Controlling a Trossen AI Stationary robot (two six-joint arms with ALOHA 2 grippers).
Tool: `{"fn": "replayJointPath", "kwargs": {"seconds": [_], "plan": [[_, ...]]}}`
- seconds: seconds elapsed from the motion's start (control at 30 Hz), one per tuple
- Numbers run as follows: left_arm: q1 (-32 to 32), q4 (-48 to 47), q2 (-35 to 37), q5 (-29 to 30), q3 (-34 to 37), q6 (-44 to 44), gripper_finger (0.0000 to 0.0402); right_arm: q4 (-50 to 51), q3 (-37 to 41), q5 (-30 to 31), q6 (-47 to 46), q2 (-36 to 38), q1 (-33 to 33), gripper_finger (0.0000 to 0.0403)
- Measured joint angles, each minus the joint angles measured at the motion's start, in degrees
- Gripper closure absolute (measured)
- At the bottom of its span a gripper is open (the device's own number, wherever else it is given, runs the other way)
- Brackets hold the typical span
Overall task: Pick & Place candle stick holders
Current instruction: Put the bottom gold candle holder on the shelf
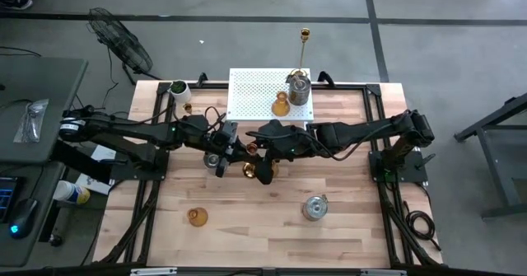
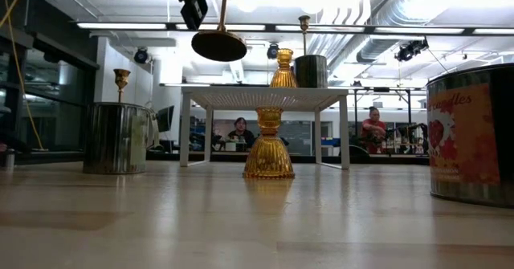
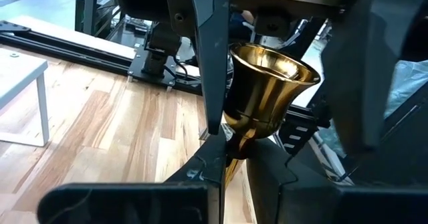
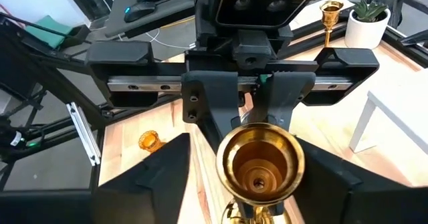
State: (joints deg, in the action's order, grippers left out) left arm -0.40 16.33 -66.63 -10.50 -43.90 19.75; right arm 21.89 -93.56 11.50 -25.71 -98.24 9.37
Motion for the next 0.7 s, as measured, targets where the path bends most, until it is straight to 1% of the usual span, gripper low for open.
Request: {"fn": "replayJointPath", "kwargs": {"seconds": [0.13, 0.27, 0.53, 0.7], "plan": [[0.02, 0.00, 0.00, 0.14, 0.00, 0.00, 0.0371, 0.11, 0.00, -0.15, 0.32, 0.00, 0.02, 0.0146], [0.02, 0.03, 0.00, 0.11, 0.02, 0.00, 0.0371, 1.52, 0.00, -0.14, 0.45, 0.18, 0.02, 0.0126], [0.02, -0.39, 0.00, -0.05, 0.02, 0.02, 0.0372, 6.80, 0.00, -0.02, 0.50, 3.72, -0.52, 0.0121], [0.02, -0.27, 0.00, 2.10, 0.02, 0.04, 0.0372, 13.62, 0.00, 0.36, 1.77, 7.56, -0.52, 0.0120]]}}
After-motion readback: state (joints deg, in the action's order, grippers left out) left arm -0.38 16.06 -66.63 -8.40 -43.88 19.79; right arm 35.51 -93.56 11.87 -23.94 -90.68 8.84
